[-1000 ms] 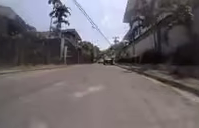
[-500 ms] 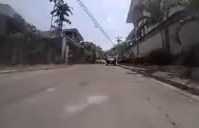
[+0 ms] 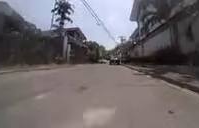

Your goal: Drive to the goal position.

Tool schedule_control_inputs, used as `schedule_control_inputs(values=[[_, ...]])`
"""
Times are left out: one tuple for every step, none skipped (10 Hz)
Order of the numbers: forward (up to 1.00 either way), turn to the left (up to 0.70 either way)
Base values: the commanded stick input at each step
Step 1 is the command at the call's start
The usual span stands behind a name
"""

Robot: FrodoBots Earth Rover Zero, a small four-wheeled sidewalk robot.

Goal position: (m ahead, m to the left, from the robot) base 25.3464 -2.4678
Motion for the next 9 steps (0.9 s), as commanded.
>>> schedule_control_inputs(values=[[1.00,-0.40],[1.00,-0.40],[1.00,-0.40],[1.00,-0.40],[1.00,-0.40],[1.00,-0.40],[1.00,-0.40],[1.00,-0.15],[1.00,0.00]])
